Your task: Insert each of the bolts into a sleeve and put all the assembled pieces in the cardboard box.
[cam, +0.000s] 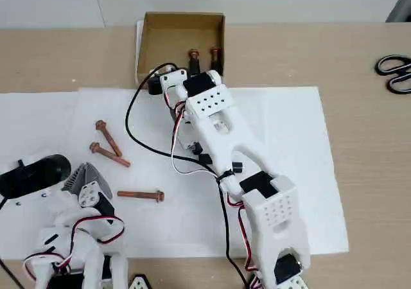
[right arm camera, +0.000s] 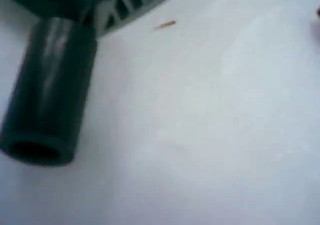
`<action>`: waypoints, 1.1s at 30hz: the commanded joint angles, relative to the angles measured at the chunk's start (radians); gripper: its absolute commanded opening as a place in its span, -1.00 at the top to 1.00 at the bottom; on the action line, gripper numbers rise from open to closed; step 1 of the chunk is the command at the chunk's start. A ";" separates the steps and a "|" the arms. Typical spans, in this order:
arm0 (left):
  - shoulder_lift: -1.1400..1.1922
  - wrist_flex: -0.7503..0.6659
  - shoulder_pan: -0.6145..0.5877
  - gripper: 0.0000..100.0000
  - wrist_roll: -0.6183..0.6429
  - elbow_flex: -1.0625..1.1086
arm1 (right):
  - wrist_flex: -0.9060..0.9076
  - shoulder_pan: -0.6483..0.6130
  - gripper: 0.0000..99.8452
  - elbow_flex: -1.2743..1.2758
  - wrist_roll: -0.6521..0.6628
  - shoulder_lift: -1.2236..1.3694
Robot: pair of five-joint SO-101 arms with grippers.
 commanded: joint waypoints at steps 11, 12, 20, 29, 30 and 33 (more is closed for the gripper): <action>-0.012 0.003 -0.008 0.99 0.005 -0.010 | -0.067 -0.007 0.70 -0.005 0.044 -0.004; -0.012 0.003 -0.008 0.99 0.005 -0.010 | -0.067 -0.007 0.70 -0.005 0.044 -0.004; -0.012 0.002 -0.008 0.99 0.005 -0.008 | -0.062 -0.008 0.70 -0.005 0.043 0.077; -0.011 0.002 -0.008 0.99 0.005 -0.005 | -0.101 -0.008 0.70 -0.006 0.043 0.093; -0.011 0.002 -0.008 0.99 0.005 -0.005 | -0.104 -0.008 0.70 -0.006 0.043 0.093; -0.011 0.002 -0.008 0.99 0.005 -0.005 | -0.122 -0.008 0.70 -0.006 0.043 0.097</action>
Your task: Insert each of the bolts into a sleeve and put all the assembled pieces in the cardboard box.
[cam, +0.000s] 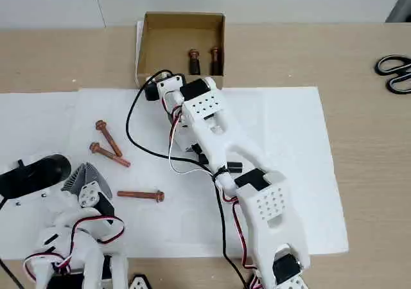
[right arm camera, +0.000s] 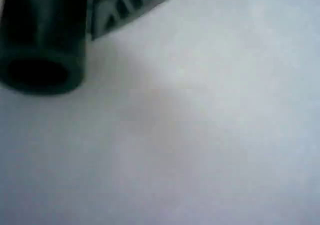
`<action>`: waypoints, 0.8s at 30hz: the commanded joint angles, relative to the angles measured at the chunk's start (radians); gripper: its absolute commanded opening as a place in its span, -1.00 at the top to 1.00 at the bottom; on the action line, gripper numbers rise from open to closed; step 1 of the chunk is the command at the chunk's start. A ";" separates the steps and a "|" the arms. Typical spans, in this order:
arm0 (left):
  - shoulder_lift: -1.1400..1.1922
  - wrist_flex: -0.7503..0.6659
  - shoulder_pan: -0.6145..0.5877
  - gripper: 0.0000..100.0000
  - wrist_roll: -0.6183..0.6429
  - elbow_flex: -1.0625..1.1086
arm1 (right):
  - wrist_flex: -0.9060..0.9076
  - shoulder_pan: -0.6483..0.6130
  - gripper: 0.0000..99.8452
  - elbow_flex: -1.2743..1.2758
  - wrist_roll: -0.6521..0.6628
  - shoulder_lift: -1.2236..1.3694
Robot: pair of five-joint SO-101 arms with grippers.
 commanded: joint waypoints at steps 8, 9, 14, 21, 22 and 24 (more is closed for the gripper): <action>-0.011 0.003 -0.008 0.99 0.005 -0.005 | -0.028 -0.002 0.71 -0.006 0.006 0.058; -0.011 0.003 -0.008 0.99 0.005 -0.005 | -0.028 -0.002 0.71 -0.006 0.006 0.061; -0.011 0.003 -0.008 0.99 0.005 -0.004 | -0.028 -0.002 0.71 -0.006 0.006 0.065; -0.011 0.003 -0.008 0.99 0.005 -0.004 | -0.002 -0.002 0.76 -0.006 0.006 0.065; -0.011 0.003 -0.008 0.99 0.005 -0.004 | 0.004 -0.002 0.82 -0.006 0.006 0.067; -0.011 0.003 -0.008 0.99 0.005 -0.004 | 0.016 -0.001 0.97 -0.006 0.006 0.067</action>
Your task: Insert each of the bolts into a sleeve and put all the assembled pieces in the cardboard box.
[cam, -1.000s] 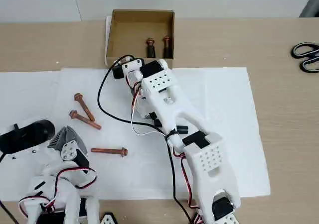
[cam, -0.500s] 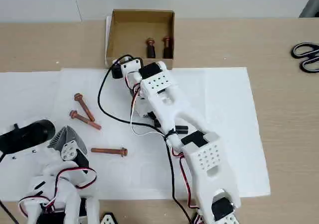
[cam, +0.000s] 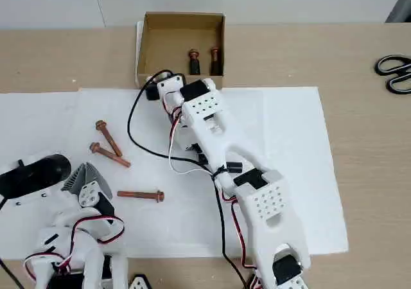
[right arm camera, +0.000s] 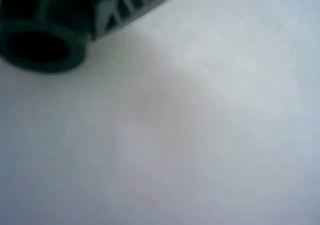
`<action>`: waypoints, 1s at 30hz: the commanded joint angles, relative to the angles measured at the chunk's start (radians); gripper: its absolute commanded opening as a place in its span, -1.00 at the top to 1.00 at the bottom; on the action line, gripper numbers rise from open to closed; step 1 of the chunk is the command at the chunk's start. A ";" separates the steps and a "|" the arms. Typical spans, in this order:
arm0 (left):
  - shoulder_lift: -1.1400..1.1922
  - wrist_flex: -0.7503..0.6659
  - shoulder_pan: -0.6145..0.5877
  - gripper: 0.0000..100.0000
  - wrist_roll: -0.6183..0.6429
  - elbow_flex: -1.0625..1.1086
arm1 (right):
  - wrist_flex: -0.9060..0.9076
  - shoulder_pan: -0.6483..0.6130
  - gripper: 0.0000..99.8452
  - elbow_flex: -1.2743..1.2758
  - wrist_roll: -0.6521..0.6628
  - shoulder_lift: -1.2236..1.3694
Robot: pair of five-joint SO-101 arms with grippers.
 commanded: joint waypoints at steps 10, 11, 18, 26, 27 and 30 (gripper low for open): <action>-0.011 0.003 -0.008 0.99 0.005 -0.004 | 0.064 -0.005 0.99 0.008 0.002 -0.001; -0.011 0.003 -0.008 0.99 0.005 -0.004 | 0.074 -0.007 0.99 0.008 0.002 -0.001; -0.011 0.003 -0.008 0.99 0.005 -0.004 | 0.173 0.019 0.99 -0.083 0.006 -0.007; -0.011 0.003 -0.008 0.99 0.005 -0.005 | 0.159 0.024 0.99 -0.121 0.006 -0.137; -0.011 0.003 -0.008 0.99 0.005 -0.005 | 0.160 0.024 0.99 -0.130 0.005 -0.156; -0.011 0.003 -0.008 0.99 0.005 -0.005 | 0.160 0.027 0.99 -0.141 0.002 -0.220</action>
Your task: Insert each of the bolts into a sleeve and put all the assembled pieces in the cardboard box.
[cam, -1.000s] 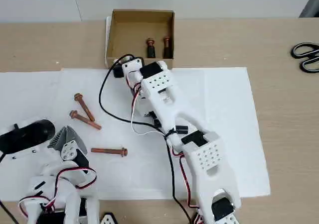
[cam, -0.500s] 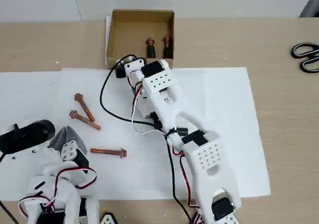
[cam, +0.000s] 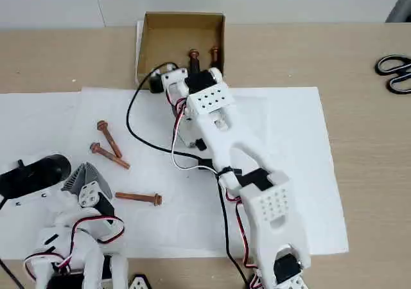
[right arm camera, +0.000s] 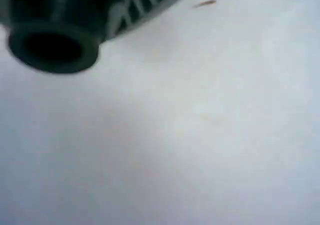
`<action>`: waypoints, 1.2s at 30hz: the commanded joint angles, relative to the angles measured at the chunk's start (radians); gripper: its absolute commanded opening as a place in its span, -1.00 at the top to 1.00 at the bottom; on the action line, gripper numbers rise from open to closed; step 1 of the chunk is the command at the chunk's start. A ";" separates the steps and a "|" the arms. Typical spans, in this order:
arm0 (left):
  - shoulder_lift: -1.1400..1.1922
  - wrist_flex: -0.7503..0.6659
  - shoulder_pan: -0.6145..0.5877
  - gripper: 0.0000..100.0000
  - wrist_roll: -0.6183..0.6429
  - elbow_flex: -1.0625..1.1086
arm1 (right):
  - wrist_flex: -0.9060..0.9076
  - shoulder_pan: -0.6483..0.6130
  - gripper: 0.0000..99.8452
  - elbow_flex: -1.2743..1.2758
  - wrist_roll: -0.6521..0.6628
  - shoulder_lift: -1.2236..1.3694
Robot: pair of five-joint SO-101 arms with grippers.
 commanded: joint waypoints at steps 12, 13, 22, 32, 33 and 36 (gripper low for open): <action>-0.012 0.002 -0.006 0.99 0.002 -0.030 | 0.024 0.024 0.99 -0.044 -0.087 -0.367; -0.012 0.003 -0.006 0.99 0.000 -0.036 | 0.025 0.024 0.99 -0.043 -0.138 -0.392; -0.012 0.000 -0.006 0.99 -0.002 -0.038 | 0.021 0.025 0.99 0.190 -0.367 -0.607; -0.009 -0.095 -0.005 0.99 0.005 -0.125 | 0.004 0.044 0.99 0.480 -0.480 -0.917; -0.008 -0.124 -0.005 0.99 0.005 -0.134 | 0.004 0.054 0.99 0.514 -0.480 -0.944; -0.006 -0.199 -0.005 0.99 0.005 -0.142 | 0.005 0.108 0.99 0.611 -0.480 -1.038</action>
